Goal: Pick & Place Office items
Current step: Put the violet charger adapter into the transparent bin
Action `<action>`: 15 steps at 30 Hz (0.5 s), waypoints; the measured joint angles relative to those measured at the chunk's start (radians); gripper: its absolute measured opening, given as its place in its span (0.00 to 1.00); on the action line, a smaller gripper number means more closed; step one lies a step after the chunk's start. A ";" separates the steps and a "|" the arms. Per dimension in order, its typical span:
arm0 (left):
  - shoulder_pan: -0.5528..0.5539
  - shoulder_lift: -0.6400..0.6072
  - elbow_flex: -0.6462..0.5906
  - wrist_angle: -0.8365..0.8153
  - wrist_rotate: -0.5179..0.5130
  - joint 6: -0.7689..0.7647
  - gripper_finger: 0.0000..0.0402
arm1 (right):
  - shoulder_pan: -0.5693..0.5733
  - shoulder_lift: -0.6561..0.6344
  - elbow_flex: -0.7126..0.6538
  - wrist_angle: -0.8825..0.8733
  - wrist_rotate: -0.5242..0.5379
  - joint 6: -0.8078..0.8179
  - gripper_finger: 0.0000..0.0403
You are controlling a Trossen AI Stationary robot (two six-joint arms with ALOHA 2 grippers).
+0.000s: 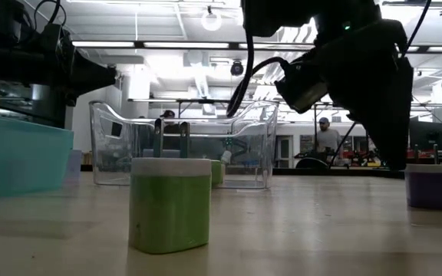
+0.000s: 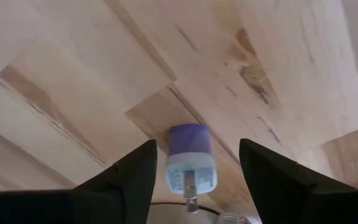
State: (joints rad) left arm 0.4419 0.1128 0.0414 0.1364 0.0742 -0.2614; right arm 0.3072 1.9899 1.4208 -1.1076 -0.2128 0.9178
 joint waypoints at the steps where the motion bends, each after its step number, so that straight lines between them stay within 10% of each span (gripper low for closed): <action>1: 0.000 0.000 0.000 0.000 0.000 0.000 0.25 | 0.001 0.002 0.000 0.002 -0.002 0.001 0.54; 15: 0.000 0.000 0.000 0.000 0.000 0.000 0.25 | 0.023 0.007 0.001 -0.003 -0.031 0.031 0.54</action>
State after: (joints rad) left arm 0.4421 0.1128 0.0414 0.1360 0.0740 -0.2615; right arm 0.3299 1.9968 1.4216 -1.1109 -0.2440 0.9493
